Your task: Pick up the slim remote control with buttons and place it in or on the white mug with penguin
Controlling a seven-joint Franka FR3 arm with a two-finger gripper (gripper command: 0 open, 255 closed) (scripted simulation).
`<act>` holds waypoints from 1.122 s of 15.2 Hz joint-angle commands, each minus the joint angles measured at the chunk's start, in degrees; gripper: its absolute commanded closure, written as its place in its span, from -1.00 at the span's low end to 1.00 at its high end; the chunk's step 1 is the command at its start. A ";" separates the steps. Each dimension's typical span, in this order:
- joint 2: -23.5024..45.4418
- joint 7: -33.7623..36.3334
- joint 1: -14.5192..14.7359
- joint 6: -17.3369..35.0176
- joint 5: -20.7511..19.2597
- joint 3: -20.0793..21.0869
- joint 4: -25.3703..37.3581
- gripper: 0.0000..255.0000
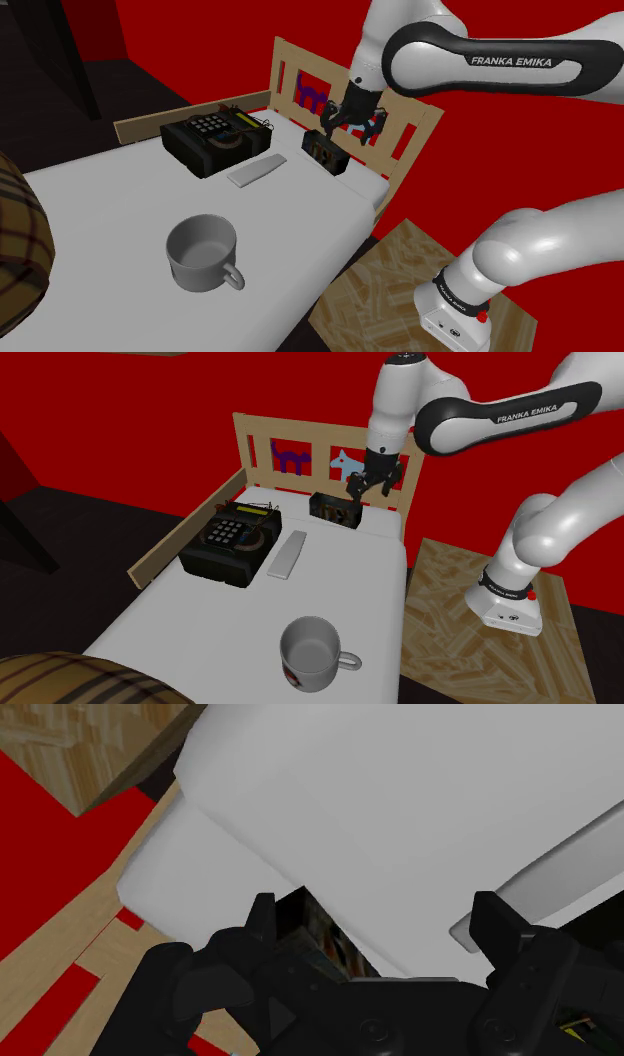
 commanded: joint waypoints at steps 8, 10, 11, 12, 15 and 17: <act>21.22 27.18 -4.32 7.21 -5.28 9.21 9.94 -1.00; 26.68 33.26 -4.36 8.06 -7.81 10.04 13.23 -1.00; 29.42 36.22 -4.13 8.38 -9.13 10.16 14.99 -1.00; 32.14 39.08 -3.77 8.62 -10.41 10.13 16.83 -1.00; 40.05 46.95 -2.03 9.00 -13.85 9.15 22.74 -1.00; 45.07 51.52 -0.56 9.01 -15.60 7.99 27.02 -1.00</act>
